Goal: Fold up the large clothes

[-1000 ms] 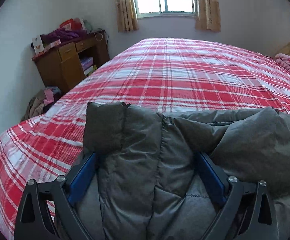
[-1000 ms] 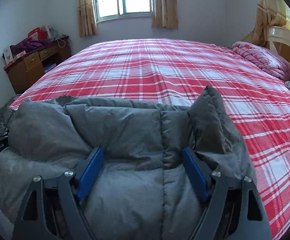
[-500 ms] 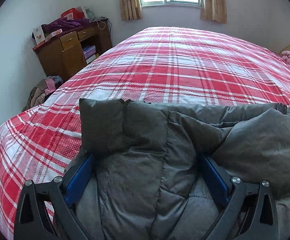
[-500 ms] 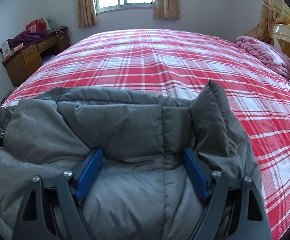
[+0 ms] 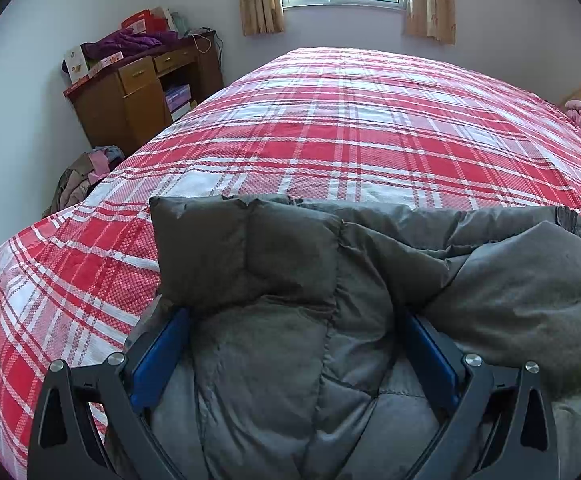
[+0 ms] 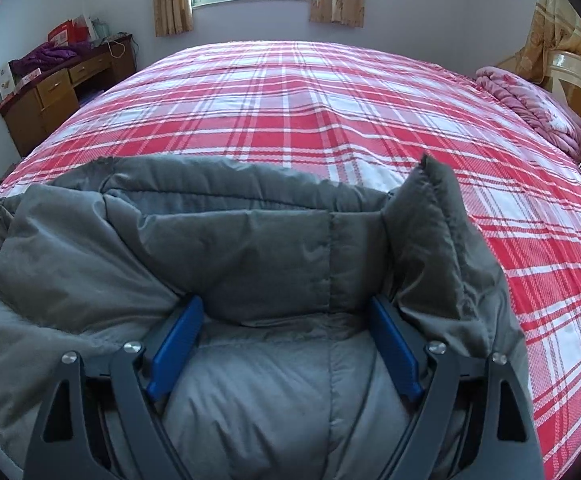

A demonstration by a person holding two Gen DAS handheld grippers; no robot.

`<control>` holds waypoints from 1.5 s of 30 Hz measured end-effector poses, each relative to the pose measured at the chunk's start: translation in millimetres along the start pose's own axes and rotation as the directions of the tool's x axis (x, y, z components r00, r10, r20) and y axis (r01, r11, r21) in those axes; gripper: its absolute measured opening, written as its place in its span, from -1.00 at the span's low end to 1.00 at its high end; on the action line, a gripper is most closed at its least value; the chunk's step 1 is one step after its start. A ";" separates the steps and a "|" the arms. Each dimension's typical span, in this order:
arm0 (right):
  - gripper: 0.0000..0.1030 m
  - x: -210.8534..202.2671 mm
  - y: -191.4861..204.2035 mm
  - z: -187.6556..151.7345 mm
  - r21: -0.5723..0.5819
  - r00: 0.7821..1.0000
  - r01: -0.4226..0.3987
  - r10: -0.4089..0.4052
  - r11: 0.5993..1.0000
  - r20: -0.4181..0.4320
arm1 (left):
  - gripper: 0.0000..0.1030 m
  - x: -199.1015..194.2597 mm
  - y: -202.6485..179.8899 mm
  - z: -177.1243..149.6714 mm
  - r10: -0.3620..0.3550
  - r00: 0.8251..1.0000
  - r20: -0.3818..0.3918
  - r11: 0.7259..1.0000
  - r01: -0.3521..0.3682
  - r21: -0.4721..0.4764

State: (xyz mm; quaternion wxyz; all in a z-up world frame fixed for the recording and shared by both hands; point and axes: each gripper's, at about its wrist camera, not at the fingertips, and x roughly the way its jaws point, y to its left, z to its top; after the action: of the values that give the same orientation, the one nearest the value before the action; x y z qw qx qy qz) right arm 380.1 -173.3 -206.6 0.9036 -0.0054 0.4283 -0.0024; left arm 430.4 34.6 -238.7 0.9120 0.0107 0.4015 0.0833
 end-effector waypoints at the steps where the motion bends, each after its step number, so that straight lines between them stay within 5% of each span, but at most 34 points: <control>1: 0.67 0.2 0.3 -0.2 -0.001 1.000 0.002 -0.002 1.000 -0.001 | 0.98 -0.1 0.2 0.0 0.000 1.000 0.001 1.000 0.000 0.001; 16: 0.67 1.5 5.4 3.1 -0.032 0.999 0.037 -0.038 0.999 -0.024 | 0.98 -18.8 0.0 3.4 0.034 0.999 -0.036 0.999 -0.033 0.028; 19: 0.60 -21.9 6.6 8.8 -0.013 0.997 0.075 -0.074 0.997 0.002 | 0.98 -72.8 10.7 -2.2 -0.056 0.997 0.054 0.998 0.056 -0.005; 22: 0.60 -71.4 23.3 10.5 0.022 0.992 0.039 -0.041 0.999 0.122 | 0.98 -98.6 13.2 -16.6 -0.031 0.993 0.112 0.999 0.029 0.021; 25: 0.61 -94.9 53.8 0.0 -0.005 0.985 -0.014 0.014 1.000 0.174 | 0.98 -86.7 16.3 -32.1 0.019 0.995 0.098 1.000 -0.020 0.002; 28: 0.60 -76.2 84.9 -17.4 -0.078 0.991 -0.019 0.029 0.997 0.132 | 0.98 -61.6 16.2 -44.0 0.047 0.998 0.029 0.999 -0.046 -0.012; 37: 0.62 -33.4 85.4 -32.2 -0.075 0.997 -0.022 0.027 0.997 0.067 | 0.98 -37.7 27.3 -52.6 -0.034 0.999 0.012 0.994 0.035 -0.108; 45: 0.66 -25.4 91.6 -32.9 -0.104 0.999 0.013 -0.009 0.995 0.035 | 0.98 -36.8 20.1 -54.4 -0.004 1.000 0.008 0.996 0.005 -0.091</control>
State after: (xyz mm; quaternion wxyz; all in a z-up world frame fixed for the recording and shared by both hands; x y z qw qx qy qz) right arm 338.5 -81.8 -208.8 0.9094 -0.0548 0.4121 0.0148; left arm 363.1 46.0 -246.8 0.9133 -0.0316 0.3937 0.0995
